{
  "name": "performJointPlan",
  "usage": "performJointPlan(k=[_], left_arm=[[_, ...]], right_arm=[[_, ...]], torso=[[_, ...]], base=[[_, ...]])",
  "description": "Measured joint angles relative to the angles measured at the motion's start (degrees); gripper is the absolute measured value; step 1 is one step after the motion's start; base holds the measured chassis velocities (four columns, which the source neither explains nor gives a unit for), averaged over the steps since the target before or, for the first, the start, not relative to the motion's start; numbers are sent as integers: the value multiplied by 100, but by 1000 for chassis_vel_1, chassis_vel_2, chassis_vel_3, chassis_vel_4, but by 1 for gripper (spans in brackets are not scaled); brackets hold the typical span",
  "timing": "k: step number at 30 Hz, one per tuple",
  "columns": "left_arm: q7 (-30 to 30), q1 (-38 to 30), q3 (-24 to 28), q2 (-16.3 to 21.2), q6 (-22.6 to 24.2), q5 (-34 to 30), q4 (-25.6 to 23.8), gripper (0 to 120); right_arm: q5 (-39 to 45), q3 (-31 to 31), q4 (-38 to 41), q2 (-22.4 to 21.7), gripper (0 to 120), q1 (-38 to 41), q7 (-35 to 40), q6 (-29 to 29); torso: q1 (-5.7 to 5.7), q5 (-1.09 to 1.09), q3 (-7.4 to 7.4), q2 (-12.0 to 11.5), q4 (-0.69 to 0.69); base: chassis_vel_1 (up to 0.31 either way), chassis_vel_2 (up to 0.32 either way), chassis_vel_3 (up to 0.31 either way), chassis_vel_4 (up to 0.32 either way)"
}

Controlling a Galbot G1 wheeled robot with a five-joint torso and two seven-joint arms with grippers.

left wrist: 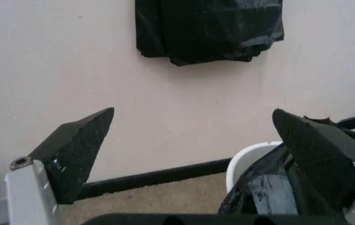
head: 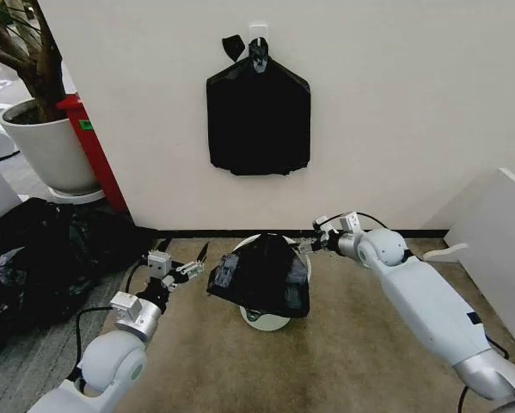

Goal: Place the garbage bag over the trash bin.

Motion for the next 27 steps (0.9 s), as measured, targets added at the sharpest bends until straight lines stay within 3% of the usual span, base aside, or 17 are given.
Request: performJointPlan(k=[5, 11, 13, 18, 27], left_arm=[[-57, 6, -2, -9, 31, 12, -34, 100], [-139, 22, -50, -13, 35, 17, -41, 100], [-139, 22, -50, -13, 35, 17, -41, 100], [-204, -16, -7, -51, 36, 23, 19, 100], [-306, -22, 120, -147, 42, 36, 61, 100]], right_arm=[[-261, -105, -168, 79, 87, 104, -103, 18], [-500, -250, -318, 135, 60, 113, -162, 69], [-500, -250, -318, 135, 60, 113, -162, 69], [-26, -296, -95, 205, 35, -8, 444, 31], [486, -324, 361, 161, 6, -296, 1274, -140]], torso=[[0, 0, -1, 0, 1], [0, 0, -1, 0, 1], [0, 0, -1, 0, 1], [0, 0, -1, 0, 1], [0, 0, -1, 1, 0]], base=[[0, 0, 0, 0], [0, 0, 0, 0], [0, 0, 0, 0], [0, 0, 0, 0], [0, 0, 0, 0]])
